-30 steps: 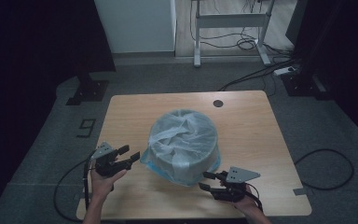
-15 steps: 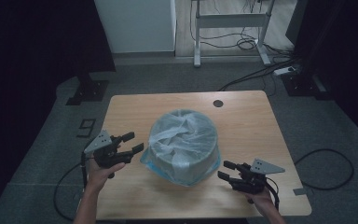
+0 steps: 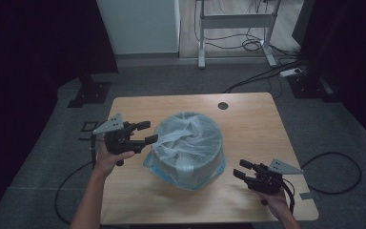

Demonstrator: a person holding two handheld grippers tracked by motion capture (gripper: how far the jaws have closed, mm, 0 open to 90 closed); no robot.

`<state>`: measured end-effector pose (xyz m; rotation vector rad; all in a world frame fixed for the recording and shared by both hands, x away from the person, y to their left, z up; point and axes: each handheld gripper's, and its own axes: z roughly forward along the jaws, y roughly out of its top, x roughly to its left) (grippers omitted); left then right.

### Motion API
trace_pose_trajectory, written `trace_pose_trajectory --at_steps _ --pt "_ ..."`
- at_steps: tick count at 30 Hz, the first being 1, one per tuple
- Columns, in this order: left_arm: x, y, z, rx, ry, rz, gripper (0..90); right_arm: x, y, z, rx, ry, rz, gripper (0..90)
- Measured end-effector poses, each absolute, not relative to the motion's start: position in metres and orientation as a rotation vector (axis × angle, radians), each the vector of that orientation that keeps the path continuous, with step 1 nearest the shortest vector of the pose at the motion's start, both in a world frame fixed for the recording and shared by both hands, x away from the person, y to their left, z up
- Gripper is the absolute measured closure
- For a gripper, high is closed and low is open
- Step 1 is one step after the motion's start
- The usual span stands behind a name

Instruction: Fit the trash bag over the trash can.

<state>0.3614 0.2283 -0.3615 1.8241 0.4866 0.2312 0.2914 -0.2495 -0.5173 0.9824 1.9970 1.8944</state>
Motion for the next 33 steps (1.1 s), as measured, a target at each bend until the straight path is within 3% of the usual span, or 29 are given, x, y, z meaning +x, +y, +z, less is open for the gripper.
trace_pose_trajectory --at_steps 8,33 --pt "0.385 0.211 -0.352 1.893 0.397 0.127 35.8 0.285 -0.255 -0.522 0.989 2.009 1.852 42.4" --pt "0.439 0.151 -0.344 2.099 0.323 0.014 44.3 0.275 -0.264 -0.528 1.046 1.995 1.826 44.8"
